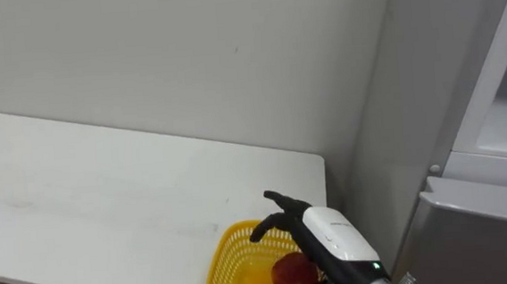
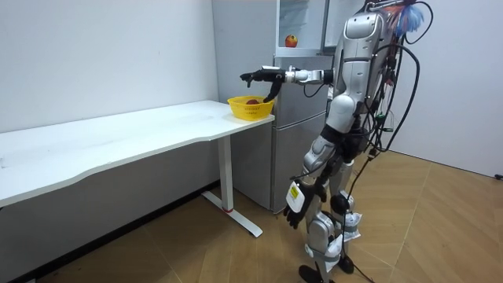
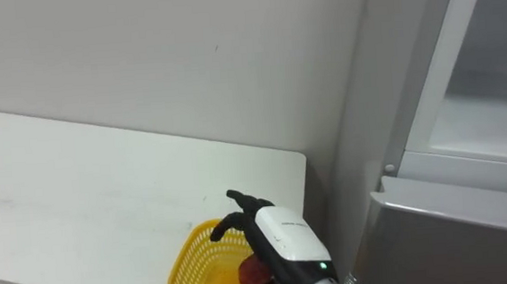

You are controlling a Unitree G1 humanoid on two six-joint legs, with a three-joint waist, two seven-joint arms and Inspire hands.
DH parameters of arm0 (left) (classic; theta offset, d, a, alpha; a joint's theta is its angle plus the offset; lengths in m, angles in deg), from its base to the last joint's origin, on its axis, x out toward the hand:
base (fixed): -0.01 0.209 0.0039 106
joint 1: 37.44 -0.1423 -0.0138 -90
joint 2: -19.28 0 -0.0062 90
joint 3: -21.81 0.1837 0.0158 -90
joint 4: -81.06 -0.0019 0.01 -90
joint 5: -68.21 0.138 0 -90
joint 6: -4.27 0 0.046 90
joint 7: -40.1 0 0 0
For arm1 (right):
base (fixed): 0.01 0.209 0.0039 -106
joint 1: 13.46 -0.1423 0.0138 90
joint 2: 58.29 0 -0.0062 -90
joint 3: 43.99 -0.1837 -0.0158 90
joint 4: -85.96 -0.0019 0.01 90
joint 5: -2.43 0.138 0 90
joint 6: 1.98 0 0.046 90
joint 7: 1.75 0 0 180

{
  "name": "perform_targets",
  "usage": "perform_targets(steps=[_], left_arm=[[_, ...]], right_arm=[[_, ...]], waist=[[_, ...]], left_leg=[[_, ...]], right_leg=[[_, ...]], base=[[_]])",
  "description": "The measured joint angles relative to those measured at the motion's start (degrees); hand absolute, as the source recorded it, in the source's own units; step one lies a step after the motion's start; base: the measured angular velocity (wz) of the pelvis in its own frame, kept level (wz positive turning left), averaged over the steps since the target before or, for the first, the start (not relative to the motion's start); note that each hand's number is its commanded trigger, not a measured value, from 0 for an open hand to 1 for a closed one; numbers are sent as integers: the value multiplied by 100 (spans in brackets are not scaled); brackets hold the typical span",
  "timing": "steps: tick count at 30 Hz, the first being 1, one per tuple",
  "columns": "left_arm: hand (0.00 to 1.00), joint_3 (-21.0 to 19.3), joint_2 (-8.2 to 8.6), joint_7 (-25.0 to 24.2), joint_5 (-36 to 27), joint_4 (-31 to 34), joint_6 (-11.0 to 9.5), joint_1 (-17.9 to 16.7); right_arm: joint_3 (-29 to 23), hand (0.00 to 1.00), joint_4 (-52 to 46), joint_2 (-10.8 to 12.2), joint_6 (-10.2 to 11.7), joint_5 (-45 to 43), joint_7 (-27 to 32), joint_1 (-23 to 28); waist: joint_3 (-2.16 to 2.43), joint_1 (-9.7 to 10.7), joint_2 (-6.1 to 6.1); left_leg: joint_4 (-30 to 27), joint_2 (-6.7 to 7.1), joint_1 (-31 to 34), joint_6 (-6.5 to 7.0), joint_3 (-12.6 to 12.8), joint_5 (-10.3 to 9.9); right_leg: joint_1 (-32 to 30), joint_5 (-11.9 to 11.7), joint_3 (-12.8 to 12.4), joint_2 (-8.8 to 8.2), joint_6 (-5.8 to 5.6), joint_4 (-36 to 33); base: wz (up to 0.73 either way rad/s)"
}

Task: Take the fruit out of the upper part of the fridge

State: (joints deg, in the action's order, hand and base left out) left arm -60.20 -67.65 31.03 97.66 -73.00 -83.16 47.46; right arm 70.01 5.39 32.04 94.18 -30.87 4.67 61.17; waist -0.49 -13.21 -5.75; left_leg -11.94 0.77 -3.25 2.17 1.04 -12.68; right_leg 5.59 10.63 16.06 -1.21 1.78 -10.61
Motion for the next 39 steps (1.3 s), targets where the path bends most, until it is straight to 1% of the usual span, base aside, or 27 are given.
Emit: perform_targets(steps=[6,20,23,25,26,28,30,31,32,33,34,36,37,39], left_arm=[[0,0,1,-16,0,0,0,1],[0,3,1,-42,3,-5,0,5],[0,6,3,-41,19,-6,-1,1],[0,0,8,-42,31,-6,-1,-7],[0,-2,7,-59,31,-6,0,-16],[0,-2,10,-68,29,-7,2,-32],[0,5,15,-52,0,-7,0,-55],[0,-1,21,-38,0,-8,-1,-75],[0,-2,39,9,1,-8,-1,-134],[0,-5,61,53,2,-8,0,-218],[0,-14,74,80,4,-8,0,-250],[0,-80,101,111,3,-8,-1,-290],[0,-102,101,113,3,-8,0,-291],[0,-107,106,133,1,-12,-3,-288]], right_arm=[[-8,0,-1,6,0,1,0,0],[-66,0,-2,12,3,30,0,-3],[-118,0,-11,53,6,59,22,-29],[-171,0,-185,91,2,177,30,-36],[-209,0,-413,94,6,192,32,-36],[-298,0,-737,103,26,212,54,-36],[-317,0,-1065,106,67,521,108,-26],[-317,0,-1122,112,94,620,109,-9],[-316,0,-1252,132,131,685,110,77],[-315,0,-1344,164,153,705,112,196],[-315,0,-1374,181,153,721,113,252],[-331,0,-1521,226,151,819,111,484],[-333,0,-1542,234,151,833,110,524],[-379,0,-1701,233,144,895,104,669]], waist=[[-17,3,-30],[-32,29,-8],[-32,28,-7],[-33,57,-1],[-41,63,13],[-32,92,53],[-13,135,121],[-5,168,136],[5,198,180],[33,222,223],[45,247,239],[49,314,274],[48,336,278],[50,495,304]], left_leg=[[-60,5,71,1,-21,-1],[-69,6,109,1,-29,-1],[-69,6,117,1,-30,-1],[-79,6,160,1,-30,-1],[-82,6,181,1,-34,-1],[-78,4,176,1,-2,-1],[-66,3,155,2,10,1],[-64,3,146,3,9,2],[-36,3,92,6,22,4],[17,2,38,10,39,8],[31,2,16,11,54,9],[68,-14,-47,11,150,10],[67,-17,-49,11,174,9],[61,-19,-44,11,193,9]], right_leg=[[-32,0,20,-8,0,0],[-59,0,22,-8,0,-1],[-64,0,32,-8,0,-1],[-94,0,40,-7,0,1],[-106,-1,53,-9,0,2],[-108,-1,53,-11,0,0],[-95,-1,51,-11,0,1],[-88,-1,43,-11,0,1],[-62,-1,-11,-7,0,1],[-41,-1,-46,-3,-1,1],[-34,-1,-58,-3,-1,1],[-20,0,-178,13,-1,2],[-24,0,-195,15,-1,2],[-29,-1,-215,18,-1,-1]], base=[[2],[0],[0],[0],[3],[0],[0],[0],[-8],[-11],[-13],[-18],[-17],[-6]])
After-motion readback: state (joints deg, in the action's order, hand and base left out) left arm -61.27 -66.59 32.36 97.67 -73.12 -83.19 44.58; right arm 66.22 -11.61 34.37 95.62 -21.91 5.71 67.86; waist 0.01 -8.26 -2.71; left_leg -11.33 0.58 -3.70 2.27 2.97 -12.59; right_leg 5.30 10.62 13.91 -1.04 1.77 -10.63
